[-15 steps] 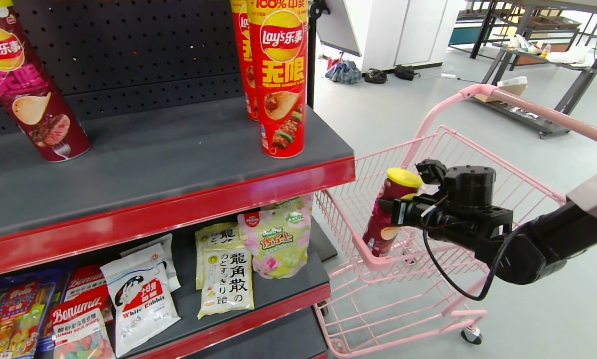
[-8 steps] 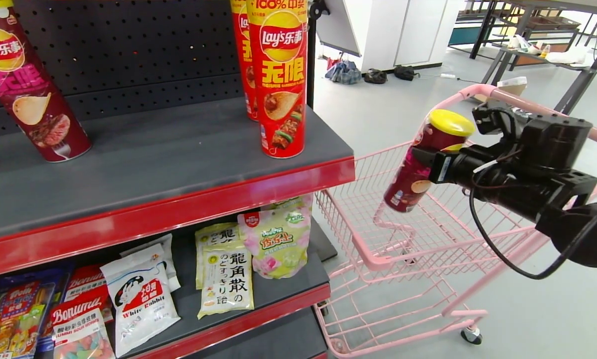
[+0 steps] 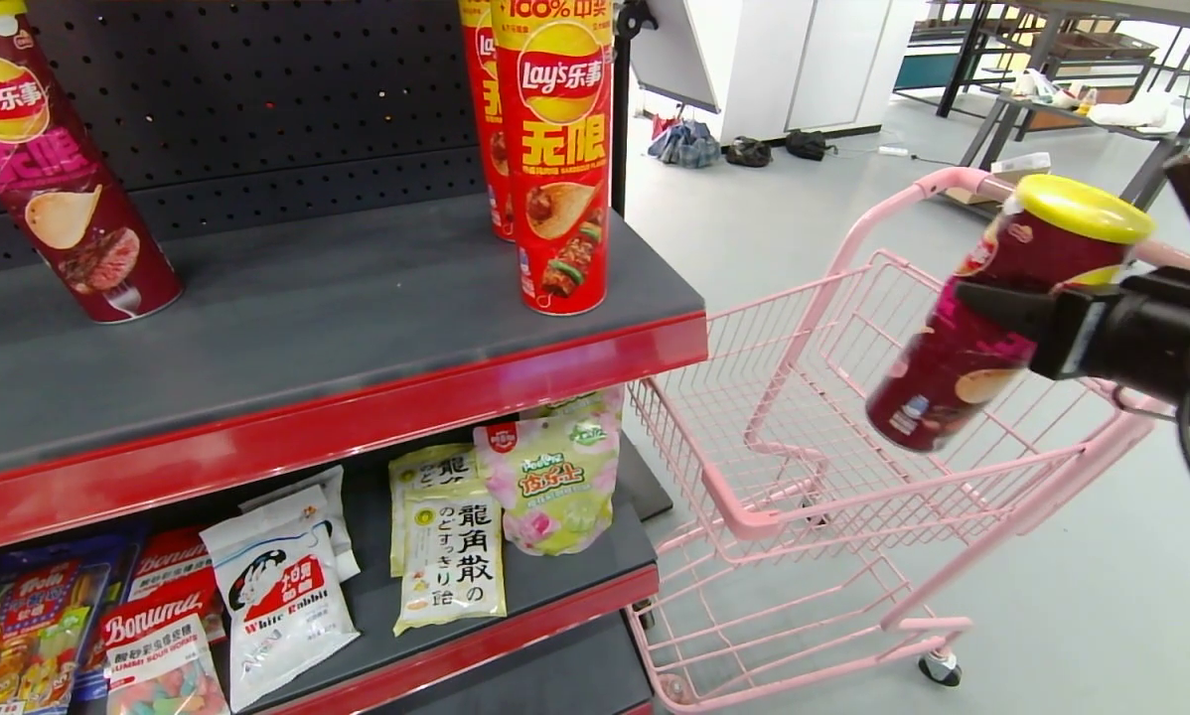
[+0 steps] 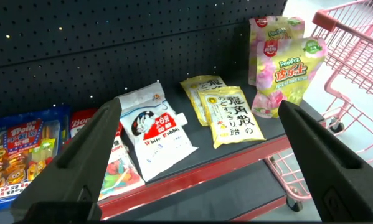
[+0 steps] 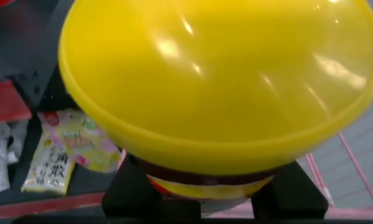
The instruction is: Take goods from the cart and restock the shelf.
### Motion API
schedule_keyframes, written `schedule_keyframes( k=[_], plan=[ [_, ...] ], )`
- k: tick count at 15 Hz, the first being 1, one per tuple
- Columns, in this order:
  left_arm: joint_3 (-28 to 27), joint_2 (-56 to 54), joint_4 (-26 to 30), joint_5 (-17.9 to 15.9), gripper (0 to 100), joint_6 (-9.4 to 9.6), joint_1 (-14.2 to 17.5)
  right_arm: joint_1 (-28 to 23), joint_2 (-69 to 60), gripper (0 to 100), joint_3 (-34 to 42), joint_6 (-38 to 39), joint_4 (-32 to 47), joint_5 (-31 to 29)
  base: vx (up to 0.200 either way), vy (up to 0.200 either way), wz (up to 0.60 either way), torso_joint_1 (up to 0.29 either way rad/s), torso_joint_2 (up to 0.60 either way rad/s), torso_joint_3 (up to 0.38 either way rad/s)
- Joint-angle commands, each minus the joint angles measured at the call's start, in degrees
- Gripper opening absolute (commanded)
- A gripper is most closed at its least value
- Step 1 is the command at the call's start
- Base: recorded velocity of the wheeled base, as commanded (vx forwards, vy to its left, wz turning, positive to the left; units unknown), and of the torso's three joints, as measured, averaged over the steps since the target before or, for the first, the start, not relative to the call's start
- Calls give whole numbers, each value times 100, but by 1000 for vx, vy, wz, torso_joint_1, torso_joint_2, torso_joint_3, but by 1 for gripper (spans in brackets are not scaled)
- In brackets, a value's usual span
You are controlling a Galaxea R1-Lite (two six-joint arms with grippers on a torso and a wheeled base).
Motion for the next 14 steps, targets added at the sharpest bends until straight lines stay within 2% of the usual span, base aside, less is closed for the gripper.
schedule_keyframes(
  k=[1,2,3,6,14],
  plan=[
    [0,7,-2,1,100,1,-8,-88,-2370,0,295,-293,2058,-227,0,0,0,0,0,0],
    [0,7,-2,1,100,1,-8,-124,-2915,0,233,-293,2910,-184,0,0,0,0,0,0],
    [0,7,-2,1,100,1,-8,-115,-3240,0,277,-284,3332,-157,0,0,0,0,0,0],
    [0,7,-2,1,100,1,1,-255,-4250,0,725,-320,4097,-386,0,0,0,0,0,0],
    [0,7,-2,1,100,1,-8,-370,-4505,0,831,-539,4114,-544,0,0,0,4,-16,-14]
  ],
)
